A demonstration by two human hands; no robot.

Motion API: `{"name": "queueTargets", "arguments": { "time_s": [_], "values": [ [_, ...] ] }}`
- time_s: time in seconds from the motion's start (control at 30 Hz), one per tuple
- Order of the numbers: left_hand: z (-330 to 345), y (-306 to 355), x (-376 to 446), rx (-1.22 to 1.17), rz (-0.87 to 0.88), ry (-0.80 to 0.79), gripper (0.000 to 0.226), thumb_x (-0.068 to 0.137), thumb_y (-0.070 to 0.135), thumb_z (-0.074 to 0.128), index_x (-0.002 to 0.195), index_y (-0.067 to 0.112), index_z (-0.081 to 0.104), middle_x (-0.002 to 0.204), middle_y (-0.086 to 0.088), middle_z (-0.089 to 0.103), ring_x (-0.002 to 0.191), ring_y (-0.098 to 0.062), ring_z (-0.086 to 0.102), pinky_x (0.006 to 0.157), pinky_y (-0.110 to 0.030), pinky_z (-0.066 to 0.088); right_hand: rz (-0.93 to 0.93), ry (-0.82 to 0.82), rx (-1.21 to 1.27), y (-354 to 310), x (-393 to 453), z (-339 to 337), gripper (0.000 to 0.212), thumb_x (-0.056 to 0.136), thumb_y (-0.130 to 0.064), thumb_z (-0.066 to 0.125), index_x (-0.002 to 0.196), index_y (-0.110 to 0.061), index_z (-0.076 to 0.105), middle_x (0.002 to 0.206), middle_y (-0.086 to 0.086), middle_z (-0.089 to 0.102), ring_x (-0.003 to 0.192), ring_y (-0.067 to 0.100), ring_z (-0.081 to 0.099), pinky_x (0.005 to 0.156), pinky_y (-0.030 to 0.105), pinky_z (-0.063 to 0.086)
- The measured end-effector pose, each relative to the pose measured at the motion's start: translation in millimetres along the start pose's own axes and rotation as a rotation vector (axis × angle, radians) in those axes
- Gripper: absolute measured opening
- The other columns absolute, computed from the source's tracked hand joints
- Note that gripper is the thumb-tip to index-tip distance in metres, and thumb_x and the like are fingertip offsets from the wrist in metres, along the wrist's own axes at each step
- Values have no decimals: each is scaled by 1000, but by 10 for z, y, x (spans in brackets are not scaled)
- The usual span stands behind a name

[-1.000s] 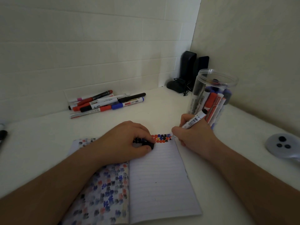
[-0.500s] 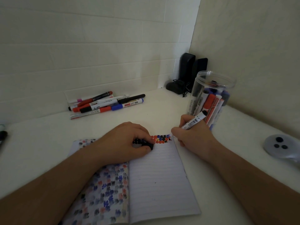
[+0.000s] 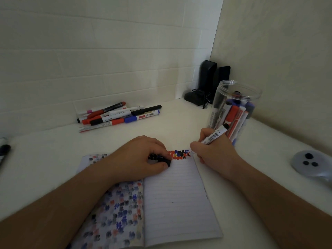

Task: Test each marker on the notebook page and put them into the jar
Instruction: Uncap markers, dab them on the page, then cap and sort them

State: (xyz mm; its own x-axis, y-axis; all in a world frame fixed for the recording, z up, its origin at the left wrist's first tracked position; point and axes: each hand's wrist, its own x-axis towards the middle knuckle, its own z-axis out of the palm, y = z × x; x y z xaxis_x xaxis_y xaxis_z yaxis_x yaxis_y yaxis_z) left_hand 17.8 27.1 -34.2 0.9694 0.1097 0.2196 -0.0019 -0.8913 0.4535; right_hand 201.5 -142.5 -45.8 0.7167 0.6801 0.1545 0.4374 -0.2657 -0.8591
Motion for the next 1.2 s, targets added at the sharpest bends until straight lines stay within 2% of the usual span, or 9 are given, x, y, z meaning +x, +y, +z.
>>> {"name": "queueTargets", "arguments": {
  "time_s": [0.13, 0.3, 0.47, 0.57, 0.63, 0.83, 0.97, 1.07, 1.2],
  "values": [
    [10, -13, 0, 5, -11, 0, 23, 90, 34, 72, 113, 38, 75, 111, 24, 65, 111, 11, 51, 85, 3, 33, -17, -26, -59, -6, 1, 6, 32, 84, -10, 75, 70, -12, 46, 65, 19, 59, 49, 13, 58, 50, 20, 48],
    [38, -71, 7, 68, -80, -18, 27, 91, 48, 67, 118, 49, 69, 107, 24, 57, 102, 8, 51, 83, -6, 37, -66, 36, 3, -62, -20, -29, 36, 84, -8, 75, 68, -13, 43, 58, -2, 46, 50, 8, 41, 48, 18, 39],
    [46, -72, 11, 101, -69, 48, 29, 102, 45, 51, 126, 40, 65, 113, 21, 61, 105, 3, 50, 93, -15, 38, -72, -127, 664, -179, -64, -151, 19, 85, -8, 76, 80, -11, 58, 61, 7, 49, 48, 15, 37, 44, 24, 28],
    [36, -62, 25, 65, -94, 143, 27, 104, 38, 49, 126, 37, 65, 113, 21, 64, 105, 2, 52, 93, -19, 39, 36, -282, 846, -220, -95, -160, 14, 90, -19, 78, 86, -12, 66, 69, 10, 55, 55, 16, 51, 47, 22, 40],
    [27, -38, 35, 26, -111, 178, 29, 104, 37, 49, 128, 34, 65, 113, 19, 66, 104, 1, 53, 92, -20, 41, 85, -368, 906, -210, -104, -153, 16, 91, -24, 63, 90, -9, 71, 75, 12, 62, 62, 17, 58, 53, 23, 48],
    [28, -33, 43, -14, -94, 236, 30, 105, 35, 49, 128, 32, 66, 105, 19, 66, 99, 0, 55, 87, -19, 42, 92, -423, 830, -165, -93, -115, 34, 85, -28, 51, 94, -11, 79, 82, 15, 71, 72, 23, 55, 65, 30, 40],
    [35, -23, 48, -8, -56, 245, 29, 103, 37, 51, 126, 34, 68, 104, 22, 66, 99, 0, 56, 85, -15, 41, 105, -393, 778, -185, -104, -87, 29, 84, -24, 54, 95, -12, 77, 85, 18, 71, 70, 24, 55, 64, 31, 46],
    [45, -8, 48, 42, -10, 272, 27, 103, 39, 52, 123, 33, 69, 102, 19, 67, 96, 1, 57, 82, -12, 41, 74, -347, 682, -230, -121, -27, 11, 88, -21, 58, 84, -19, 68, 86, 22, 72, 61, 25, 54, 61, 33, 39],
    [44, 8, 50, 45, -39, 351, 26, 99, 36, 60, 122, 29, 71, 98, 17, 64, 89, 1, 56, 77, -15, 42, 1, -275, 575, -244, -128, -4, 22, 101, -16, 64, 79, -18, 66, 84, 19, 73, 60, 25, 56, 52, 28, 41]
  ]
}}
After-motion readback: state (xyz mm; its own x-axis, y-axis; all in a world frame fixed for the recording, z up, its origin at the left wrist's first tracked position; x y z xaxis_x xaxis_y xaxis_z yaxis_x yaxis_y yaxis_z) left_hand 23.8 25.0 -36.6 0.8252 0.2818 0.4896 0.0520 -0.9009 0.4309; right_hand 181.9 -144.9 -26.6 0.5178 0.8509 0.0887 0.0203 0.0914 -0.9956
